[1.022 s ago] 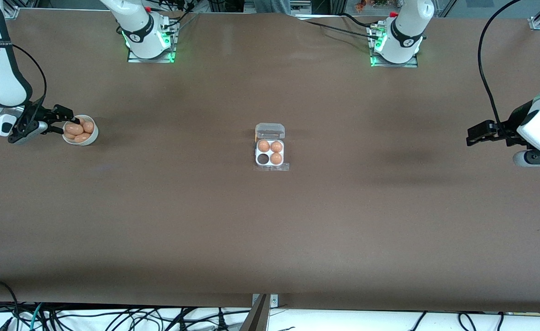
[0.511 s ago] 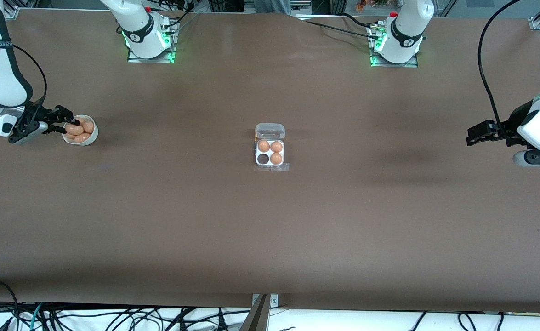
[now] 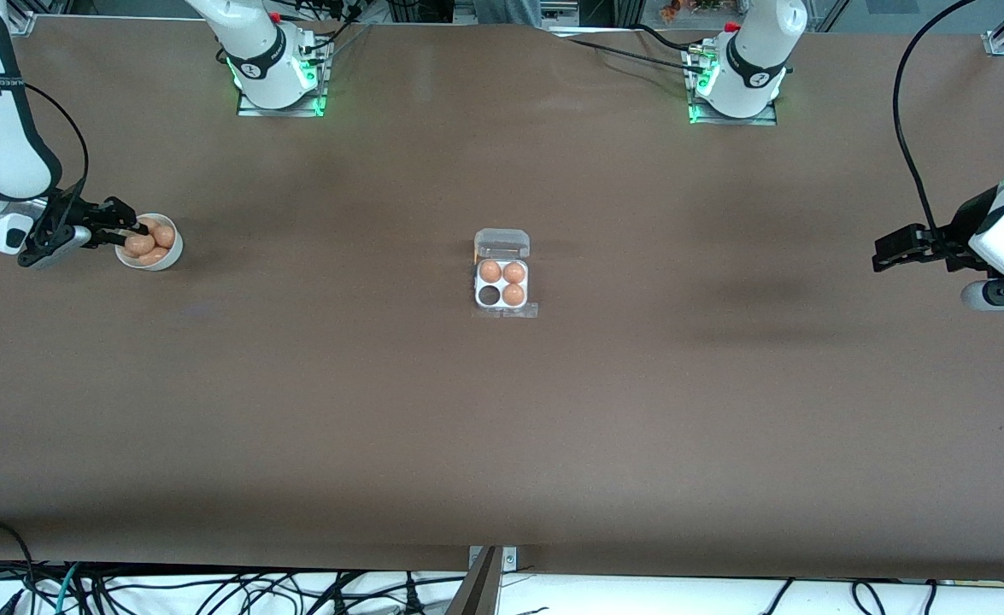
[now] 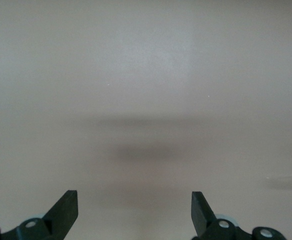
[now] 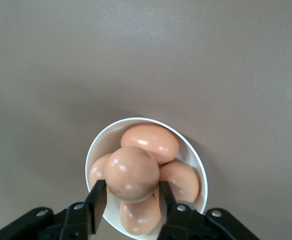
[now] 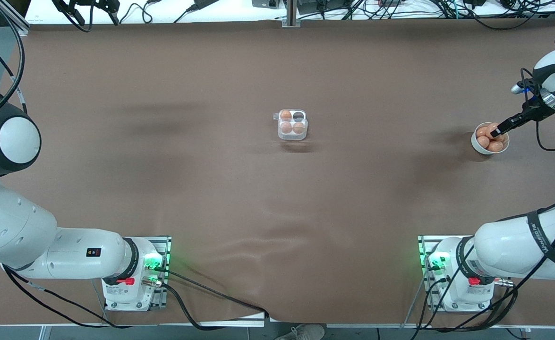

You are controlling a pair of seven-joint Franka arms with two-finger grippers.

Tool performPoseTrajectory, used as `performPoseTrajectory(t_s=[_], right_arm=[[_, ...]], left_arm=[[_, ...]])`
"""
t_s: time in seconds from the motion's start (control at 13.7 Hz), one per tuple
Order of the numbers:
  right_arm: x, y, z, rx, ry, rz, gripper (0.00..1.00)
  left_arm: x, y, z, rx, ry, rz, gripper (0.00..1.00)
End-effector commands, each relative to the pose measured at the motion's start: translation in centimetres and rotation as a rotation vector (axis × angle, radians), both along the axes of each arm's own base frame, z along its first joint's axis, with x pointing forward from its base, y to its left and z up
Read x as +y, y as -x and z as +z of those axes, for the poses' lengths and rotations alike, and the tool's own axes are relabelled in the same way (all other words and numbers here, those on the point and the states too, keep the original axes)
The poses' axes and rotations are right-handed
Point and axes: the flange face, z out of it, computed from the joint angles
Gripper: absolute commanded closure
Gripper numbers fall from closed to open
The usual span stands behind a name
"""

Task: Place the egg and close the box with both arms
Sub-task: 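Lower the right gripper into the bowl and grasp one brown egg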

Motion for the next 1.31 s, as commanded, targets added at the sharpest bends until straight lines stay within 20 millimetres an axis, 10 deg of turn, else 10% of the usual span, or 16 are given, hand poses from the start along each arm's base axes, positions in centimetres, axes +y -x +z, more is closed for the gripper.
performPoseTrajectory(t_s=[0.0,1.24], right_arm=[[0.3,0.3,-0.6,0.002,-0.018,0.006,0.55],[1.4,-0.9,-0.8,0.005,-0.016,0.025,0.67]], left_arm=[[0.1,0.3,0.9,0.001,-0.015,-0.006,0.0],[0.1,0.3,0.9,0.001,-0.015,-0.006,0.0]])
